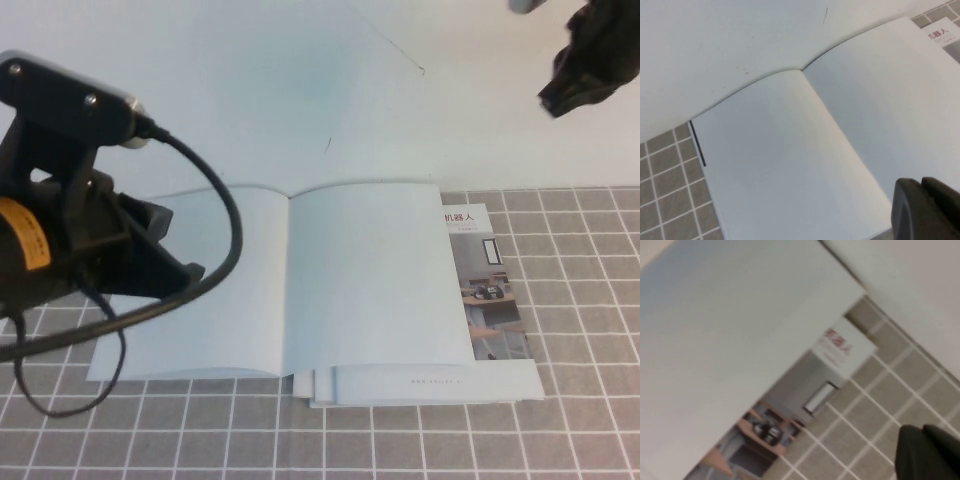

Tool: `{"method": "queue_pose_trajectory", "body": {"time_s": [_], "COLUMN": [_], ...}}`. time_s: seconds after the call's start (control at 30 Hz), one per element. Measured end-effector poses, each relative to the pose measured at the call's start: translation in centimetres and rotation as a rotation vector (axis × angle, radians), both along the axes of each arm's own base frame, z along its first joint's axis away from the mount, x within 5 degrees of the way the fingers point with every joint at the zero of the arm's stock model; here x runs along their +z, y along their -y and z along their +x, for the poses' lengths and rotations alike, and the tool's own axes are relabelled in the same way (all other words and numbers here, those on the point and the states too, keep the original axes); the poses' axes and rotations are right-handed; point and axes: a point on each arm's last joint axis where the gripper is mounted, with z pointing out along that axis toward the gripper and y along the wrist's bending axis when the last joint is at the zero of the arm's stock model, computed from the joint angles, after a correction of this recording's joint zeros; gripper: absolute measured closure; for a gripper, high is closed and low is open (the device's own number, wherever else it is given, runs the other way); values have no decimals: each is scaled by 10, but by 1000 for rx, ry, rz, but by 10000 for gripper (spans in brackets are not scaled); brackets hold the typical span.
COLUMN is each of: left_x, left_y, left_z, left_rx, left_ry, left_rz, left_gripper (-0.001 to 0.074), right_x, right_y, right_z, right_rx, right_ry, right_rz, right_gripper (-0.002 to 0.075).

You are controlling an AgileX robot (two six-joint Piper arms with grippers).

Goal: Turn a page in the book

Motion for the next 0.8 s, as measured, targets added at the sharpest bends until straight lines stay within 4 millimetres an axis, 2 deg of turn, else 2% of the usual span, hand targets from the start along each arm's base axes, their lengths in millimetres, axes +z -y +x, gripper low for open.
{"method": "queue_pose_trajectory", "body": {"time_s": [0.1,0.2,0.37,0.5,0.67,0.8], "left_x": [-4,-5,-6,-10,-25,-30], "left_y": [-7,-13,-24,-34,-38,-35], "left_z": [-11,-23,-44,-60,-68,-69], "left_rx": [-8,-36,-79,-78,-100,-134], "left_ry": [31,109,243,277,306,350], "left_rz": [3,-33,-73,-89,-61,-93], "left_gripper": [738,738,738,738,738,738], "right_x": [33,67,128,156,165,153], "right_y": [21,26,28,35,43,50], "right_z": [-15,-36,-87,-129,-179,-215], "right_rx": [-102,-126,-105,-101,-112,-115], "right_ry": [75,149,288,357,365,329], "right_rz": [-31,-13,72,90,102,93], "right_gripper": [727,727,727,727,727,727]}}
